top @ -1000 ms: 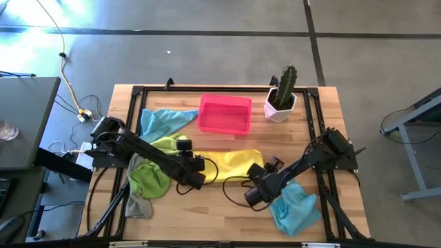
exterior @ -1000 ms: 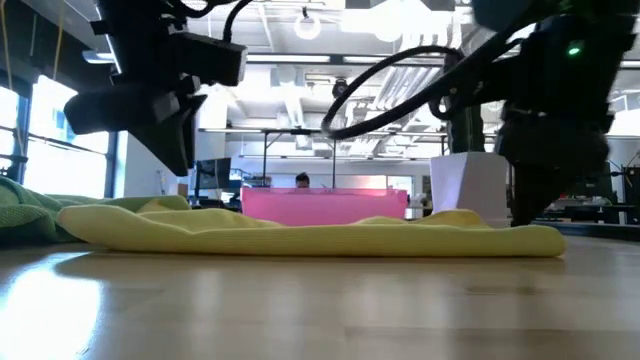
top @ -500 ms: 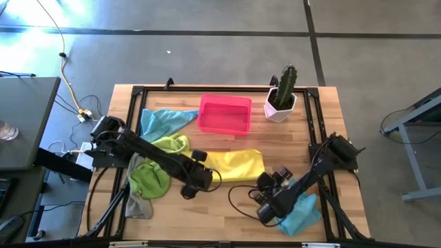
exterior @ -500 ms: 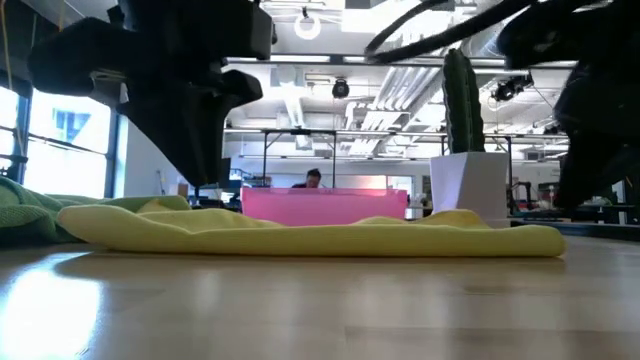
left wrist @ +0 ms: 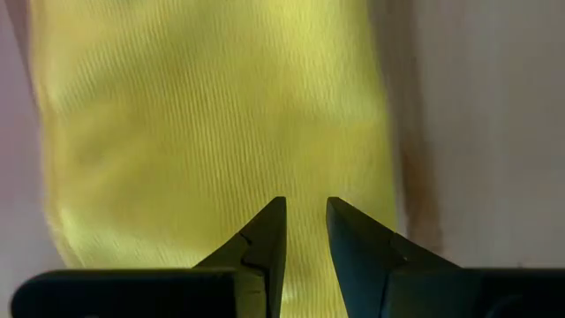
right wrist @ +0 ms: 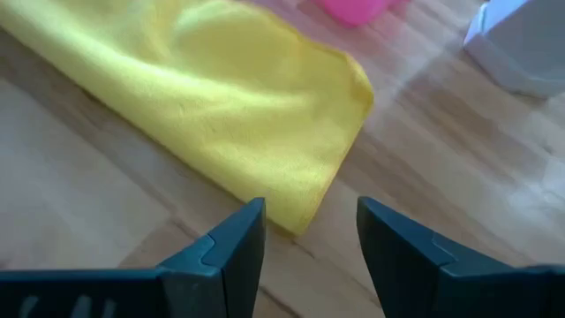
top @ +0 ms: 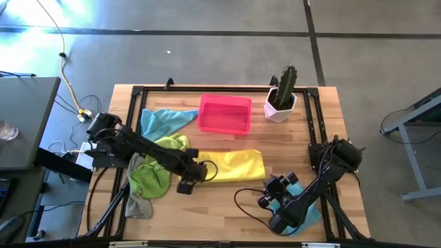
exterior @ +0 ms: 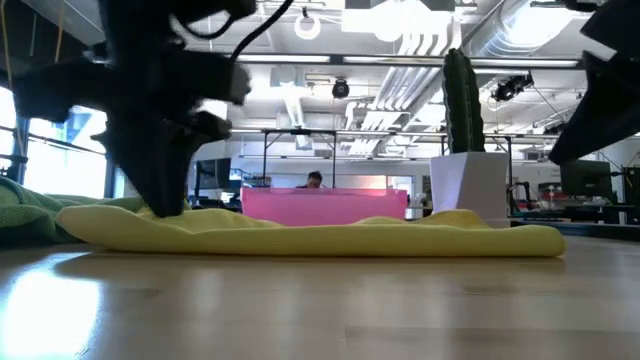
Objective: Fold microfiber towels
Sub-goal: Fold the yellow microfiber cloth on the table
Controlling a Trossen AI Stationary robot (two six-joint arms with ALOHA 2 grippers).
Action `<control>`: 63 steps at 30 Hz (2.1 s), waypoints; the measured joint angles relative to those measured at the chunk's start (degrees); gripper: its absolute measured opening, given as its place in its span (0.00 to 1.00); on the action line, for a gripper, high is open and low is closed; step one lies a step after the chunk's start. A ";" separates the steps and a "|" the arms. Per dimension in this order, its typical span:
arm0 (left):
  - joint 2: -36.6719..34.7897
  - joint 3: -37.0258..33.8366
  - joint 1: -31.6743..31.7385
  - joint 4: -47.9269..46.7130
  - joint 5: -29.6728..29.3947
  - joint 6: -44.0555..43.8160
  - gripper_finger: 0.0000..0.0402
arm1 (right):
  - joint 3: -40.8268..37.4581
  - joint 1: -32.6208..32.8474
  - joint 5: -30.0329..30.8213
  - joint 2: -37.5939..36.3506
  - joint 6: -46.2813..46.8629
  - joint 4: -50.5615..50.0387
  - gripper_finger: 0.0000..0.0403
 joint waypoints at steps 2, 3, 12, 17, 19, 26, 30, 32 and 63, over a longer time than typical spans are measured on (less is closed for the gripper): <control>-1.89 -2.86 -0.34 2.74 -0.04 -2.12 0.18 | 0.00 -0.34 1.23 0.00 0.05 -0.33 0.43; -2.94 -4.06 -0.35 5.27 -0.08 -2.86 0.18 | 0.00 -0.64 1.82 0.00 0.05 -0.36 0.43; -11.93 -17.32 -0.70 21.26 -0.69 -9.19 0.18 | 0.00 -3.36 4.42 0.00 -1.97 2.28 0.43; -13.49 -23.59 -0.70 30.30 -1.54 -11.78 0.18 | 0.00 -4.53 4.90 0.09 -2.55 5.02 0.43; -13.45 -25.41 -0.70 32.78 -1.74 -12.61 0.18 | 0.00 -5.04 5.10 0.19 -2.93 6.38 0.43; -13.43 -30.25 -0.70 40.11 -2.21 -13.40 0.18 | -0.02 -6.79 5.59 1.18 -7.31 13.77 0.43; -13.43 -32.31 -0.72 43.68 -2.19 -13.88 0.18 | -0.02 -7.65 5.62 1.39 -8.68 16.47 0.43; -13.46 -32.75 -0.72 44.13 -2.23 -14.77 0.18 | -0.02 -7.94 5.59 1.51 -9.45 18.00 0.43; -13.33 -33.88 -7.11 46.07 -4.69 -18.85 0.18 | -0.02 -12.97 -1.18 5.18 -38.61 47.93 0.43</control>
